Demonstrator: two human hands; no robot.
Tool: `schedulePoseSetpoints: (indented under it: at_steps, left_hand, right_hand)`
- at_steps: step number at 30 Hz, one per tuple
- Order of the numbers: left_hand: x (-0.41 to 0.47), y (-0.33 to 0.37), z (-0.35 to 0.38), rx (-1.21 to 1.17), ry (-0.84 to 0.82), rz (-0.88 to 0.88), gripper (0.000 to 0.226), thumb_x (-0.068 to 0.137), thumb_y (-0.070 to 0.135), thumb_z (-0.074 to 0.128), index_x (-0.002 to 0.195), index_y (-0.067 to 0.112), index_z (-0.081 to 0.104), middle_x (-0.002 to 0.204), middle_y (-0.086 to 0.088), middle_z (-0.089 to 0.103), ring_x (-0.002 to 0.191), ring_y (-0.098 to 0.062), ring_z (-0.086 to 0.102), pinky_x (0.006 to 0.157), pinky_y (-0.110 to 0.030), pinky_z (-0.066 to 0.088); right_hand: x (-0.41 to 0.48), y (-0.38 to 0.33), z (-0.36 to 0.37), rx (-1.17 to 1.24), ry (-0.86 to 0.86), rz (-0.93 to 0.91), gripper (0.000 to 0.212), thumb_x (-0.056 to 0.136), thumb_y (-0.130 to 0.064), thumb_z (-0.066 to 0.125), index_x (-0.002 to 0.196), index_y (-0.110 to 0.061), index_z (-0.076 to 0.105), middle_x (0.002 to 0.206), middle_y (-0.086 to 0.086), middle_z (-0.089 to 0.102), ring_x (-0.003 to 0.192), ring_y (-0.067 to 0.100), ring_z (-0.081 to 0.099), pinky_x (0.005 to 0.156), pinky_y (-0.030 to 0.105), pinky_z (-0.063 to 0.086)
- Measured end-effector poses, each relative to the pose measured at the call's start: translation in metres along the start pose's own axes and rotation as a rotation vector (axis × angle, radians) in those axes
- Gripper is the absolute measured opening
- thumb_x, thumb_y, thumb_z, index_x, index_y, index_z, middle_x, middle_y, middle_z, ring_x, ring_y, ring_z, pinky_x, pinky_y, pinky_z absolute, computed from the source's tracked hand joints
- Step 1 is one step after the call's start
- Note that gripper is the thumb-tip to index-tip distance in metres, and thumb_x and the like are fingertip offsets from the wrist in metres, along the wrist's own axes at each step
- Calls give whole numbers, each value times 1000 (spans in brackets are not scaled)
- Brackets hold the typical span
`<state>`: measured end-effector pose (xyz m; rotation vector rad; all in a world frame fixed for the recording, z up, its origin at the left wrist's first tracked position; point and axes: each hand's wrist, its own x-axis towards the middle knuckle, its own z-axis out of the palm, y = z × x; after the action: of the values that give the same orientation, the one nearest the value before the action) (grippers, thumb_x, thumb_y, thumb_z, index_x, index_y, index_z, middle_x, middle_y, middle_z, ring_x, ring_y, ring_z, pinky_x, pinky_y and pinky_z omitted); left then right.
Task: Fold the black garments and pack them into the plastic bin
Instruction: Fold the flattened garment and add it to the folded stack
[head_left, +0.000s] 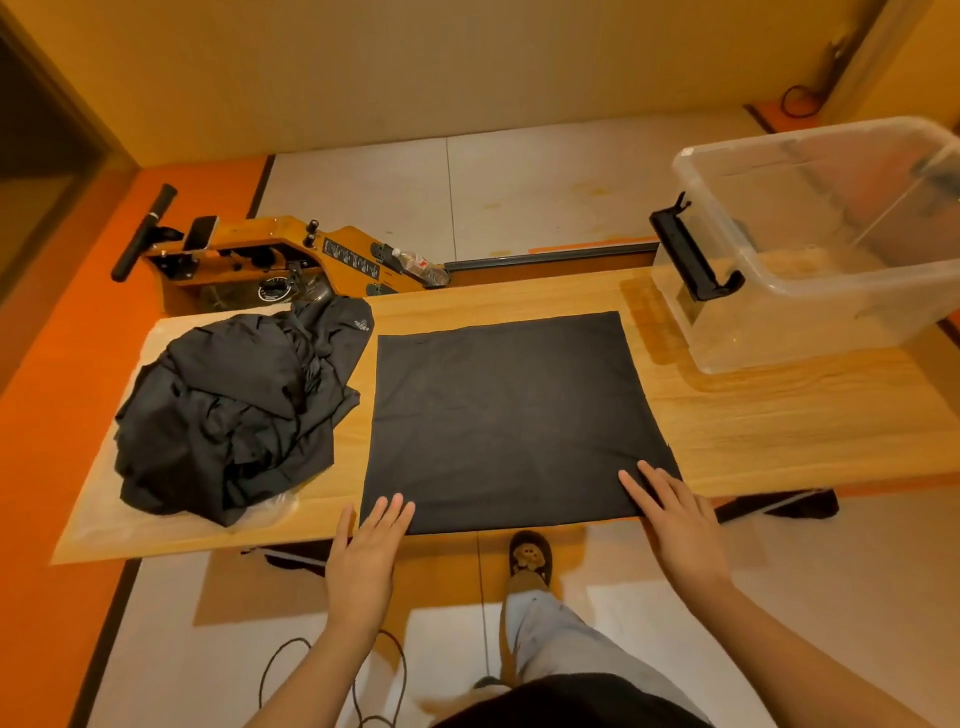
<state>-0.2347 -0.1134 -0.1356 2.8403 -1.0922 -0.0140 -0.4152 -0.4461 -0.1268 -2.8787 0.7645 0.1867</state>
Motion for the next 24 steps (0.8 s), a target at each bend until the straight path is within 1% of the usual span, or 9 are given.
schedulePoseSetpoints:
  at_steps: [3,7,10,12,14,17,21,22,24]
  left_hand:
    - [-1,0,-4,-31,71,-30,73,59,-25,72,121,13,65,118,-3,69,113,-17,64,116,-42,14]
    - [-8,-7,-9,-75,69,-24,69,56,-17,80,115,16,69,111,-1,72,107,-16,67,107,-38,34]
    - [-10,-15,-24,-198,36,-109,53,70,-7,78,116,18,69,109,-3,72,99,-22,70,84,-34,55]
    - [-1,-20,-44,-260,57,-158,35,86,3,66,118,17,67,111,-4,71,101,-24,68,84,-36,55]
    - [14,-24,-72,-270,134,-156,24,92,8,59,113,14,68,105,-3,72,105,-26,64,93,-39,49]
    - [47,-40,-125,-290,293,-163,19,96,10,51,102,14,69,91,-3,71,101,-28,58,100,-45,41]
    - [88,-69,-196,-469,429,-234,17,97,12,51,103,20,65,91,3,65,76,3,57,66,-15,44]
    - [97,-74,-212,-492,473,-246,18,97,11,51,105,19,65,93,3,64,72,6,55,62,-13,44]
    - [112,-80,-245,-539,550,-263,17,98,12,51,106,18,65,101,1,63,71,1,54,60,-24,49]
  right_hand:
    - [-5,6,2,-68,45,-35,85,53,12,82,130,-17,60,130,12,60,113,35,59,79,45,53]
    - [-14,4,-10,71,147,-36,63,77,2,72,135,-18,55,135,8,57,124,31,53,100,44,43]
    - [-13,2,-30,226,158,-4,43,90,-5,60,131,-17,58,131,7,59,124,27,51,104,38,38]
    - [-6,-2,-47,343,214,-21,32,92,-10,59,123,-17,63,118,6,67,110,23,60,94,36,46]
    - [3,-11,-71,418,285,-46,24,93,-13,58,115,-18,66,103,1,70,94,18,65,77,29,52]
    - [18,-31,-120,506,436,-109,17,92,-13,58,106,-16,68,92,-4,70,82,12,64,63,20,46]
    - [27,-69,-183,707,542,-206,11,91,-10,61,96,-16,69,83,-12,66,81,0,61,64,13,44]
    - [27,-78,-195,764,549,-221,11,91,-9,61,95,-16,69,83,-15,65,83,-3,60,65,11,44]
    - [27,-92,-215,880,543,-240,12,90,-10,62,93,-18,69,83,-17,66,86,-5,60,69,10,44]
